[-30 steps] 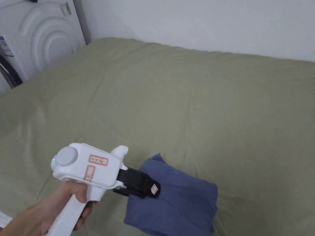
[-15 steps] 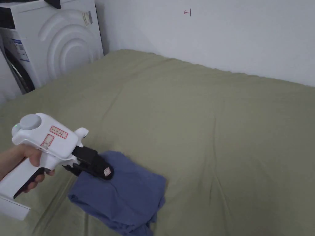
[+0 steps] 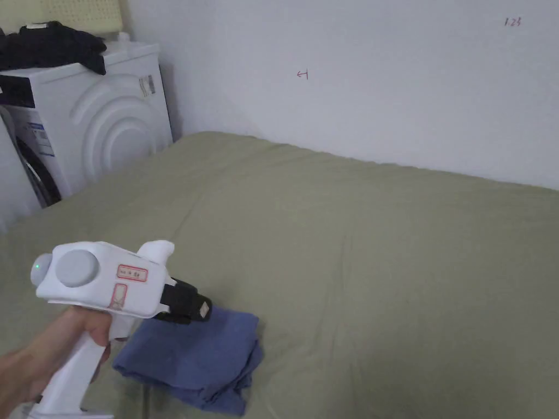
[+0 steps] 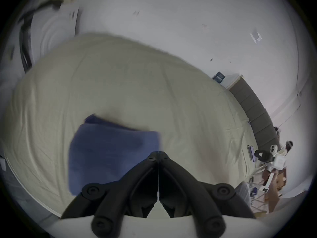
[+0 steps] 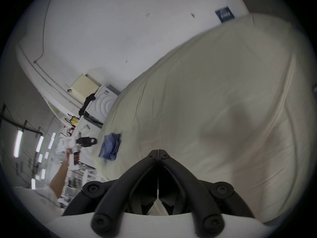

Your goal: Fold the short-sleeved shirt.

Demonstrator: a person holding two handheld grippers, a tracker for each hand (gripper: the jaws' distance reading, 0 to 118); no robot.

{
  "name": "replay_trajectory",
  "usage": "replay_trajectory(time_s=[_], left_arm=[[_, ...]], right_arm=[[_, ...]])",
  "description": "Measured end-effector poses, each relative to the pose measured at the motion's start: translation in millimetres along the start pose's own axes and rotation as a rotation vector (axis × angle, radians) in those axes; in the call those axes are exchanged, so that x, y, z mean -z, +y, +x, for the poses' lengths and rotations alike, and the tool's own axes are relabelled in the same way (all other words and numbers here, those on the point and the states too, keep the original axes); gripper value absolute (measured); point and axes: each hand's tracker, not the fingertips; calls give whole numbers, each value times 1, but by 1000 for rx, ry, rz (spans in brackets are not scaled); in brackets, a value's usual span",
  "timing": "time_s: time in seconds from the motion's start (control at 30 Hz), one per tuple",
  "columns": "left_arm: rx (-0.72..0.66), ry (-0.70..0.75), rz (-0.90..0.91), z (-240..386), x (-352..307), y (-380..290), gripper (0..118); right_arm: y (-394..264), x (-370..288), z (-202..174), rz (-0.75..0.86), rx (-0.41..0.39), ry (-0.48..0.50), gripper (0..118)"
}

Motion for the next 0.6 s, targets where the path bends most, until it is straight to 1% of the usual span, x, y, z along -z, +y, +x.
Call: replay_trajectory(time_s=[0.03, 0.1, 0.13, 0.17, 0.2, 0.23, 0.27, 0.33, 0.4, 0.43, 0.47, 0.53, 0.57, 0.6], left_arm=[[24, -25, 35, 27, -3, -9, 0], [-10, -66, 123, 79, -4, -20, 0], [0, -53, 192, 111, -6, -31, 0], [26, -22, 254, 139, -8, -41, 0], [88, -20, 301, 167, -5, -48, 0], [140, 56, 361, 197, -6, -59, 0], [179, 118, 450, 220, -8, -70, 0], [233, 151, 563, 269, -5, -93, 0], [275, 178, 619, 296, -1, -106, 0], [307, 190, 617, 306, 0, -110, 0], [318, 227, 626, 320, -1, -114, 0], [371, 212, 637, 334, -4, -122, 0], [373, 218, 646, 338, -8, -126, 0], [356, 194, 671, 342, -15, -132, 0]], right_arm=[[3, -7, -8, 40, -65, -54, 1], [7, -17, -21, 95, -181, -157, 1], [9, -21, -29, 120, -244, -218, 1], [11, -25, -36, 146, -300, -288, 1], [11, -29, -45, 196, -374, -354, 1], [10, -32, -53, 256, -442, -404, 1], [9, -35, -59, 291, -476, -444, 1], [3, -46, -71, 396, -554, -481, 1], [-4, -53, -78, 438, -591, -516, 1], [-6, -58, -81, 451, -597, -516, 1], [-10, -66, -83, 454, -590, -498, 1], [-15, -77, -87, 485, -565, -488, 1], [-18, -82, -89, 492, -558, -494, 1], [-20, -87, -90, 497, -549, -505, 1]])
